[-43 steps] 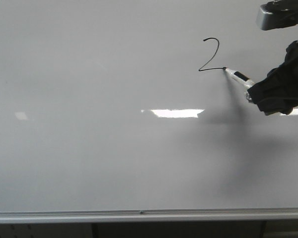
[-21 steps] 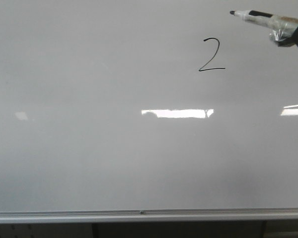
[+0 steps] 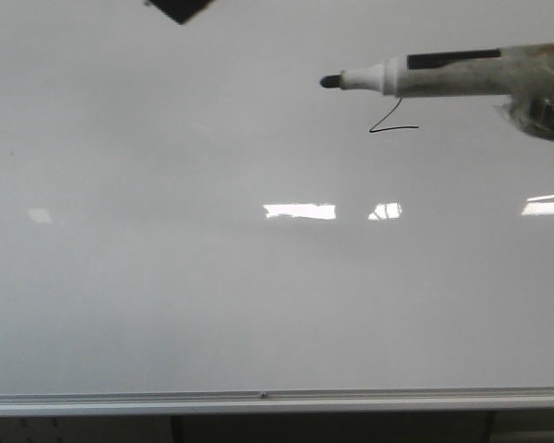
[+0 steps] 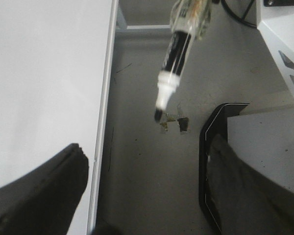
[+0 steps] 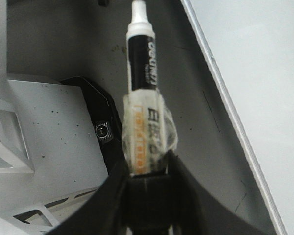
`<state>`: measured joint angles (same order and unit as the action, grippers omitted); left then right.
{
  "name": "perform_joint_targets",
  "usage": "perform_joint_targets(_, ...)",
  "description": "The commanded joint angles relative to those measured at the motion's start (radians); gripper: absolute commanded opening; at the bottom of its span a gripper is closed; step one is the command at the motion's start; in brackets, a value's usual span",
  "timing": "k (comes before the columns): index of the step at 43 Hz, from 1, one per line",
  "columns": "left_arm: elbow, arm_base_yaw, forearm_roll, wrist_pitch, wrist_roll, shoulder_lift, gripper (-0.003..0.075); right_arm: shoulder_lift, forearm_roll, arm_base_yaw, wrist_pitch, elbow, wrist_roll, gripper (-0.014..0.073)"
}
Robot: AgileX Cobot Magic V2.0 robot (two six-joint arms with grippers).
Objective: Write number 2 on whiteboard
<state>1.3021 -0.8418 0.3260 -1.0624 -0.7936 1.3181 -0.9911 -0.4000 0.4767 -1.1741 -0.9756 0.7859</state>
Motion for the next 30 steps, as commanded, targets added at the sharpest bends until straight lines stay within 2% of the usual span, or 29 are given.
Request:
perform_joint_targets(1, 0.077, -0.050, 0.035, 0.037, -0.008, 0.031, 0.0494, 0.015, -0.083, 0.002, 0.024, -0.035, 0.069, -0.0016)
perform_joint_targets(11, 0.149, -0.128, 0.035, 0.038, -0.008, 0.149, 0.0494, 0.015, -0.102, 0.002, 0.029, -0.035, 0.079, -0.0016)
perform_joint_targets(22, 0.153, -0.151, 0.033, 0.016, -0.008, 0.183, 0.0488, 0.015, -0.102, 0.002, 0.034, -0.035, 0.079, -0.0016)
perform_joint_targets(26, 0.155, -0.151, 0.034, 0.010, -0.008, 0.183, 0.0434, 0.015, -0.102, 0.002, 0.034, -0.035, 0.079, -0.0016)
perform_joint_targets(30, 0.155, -0.151, 0.034, 0.008, -0.008, 0.183, 0.0349, 0.015, -0.102, 0.002, 0.032, -0.035, 0.079, -0.0016)
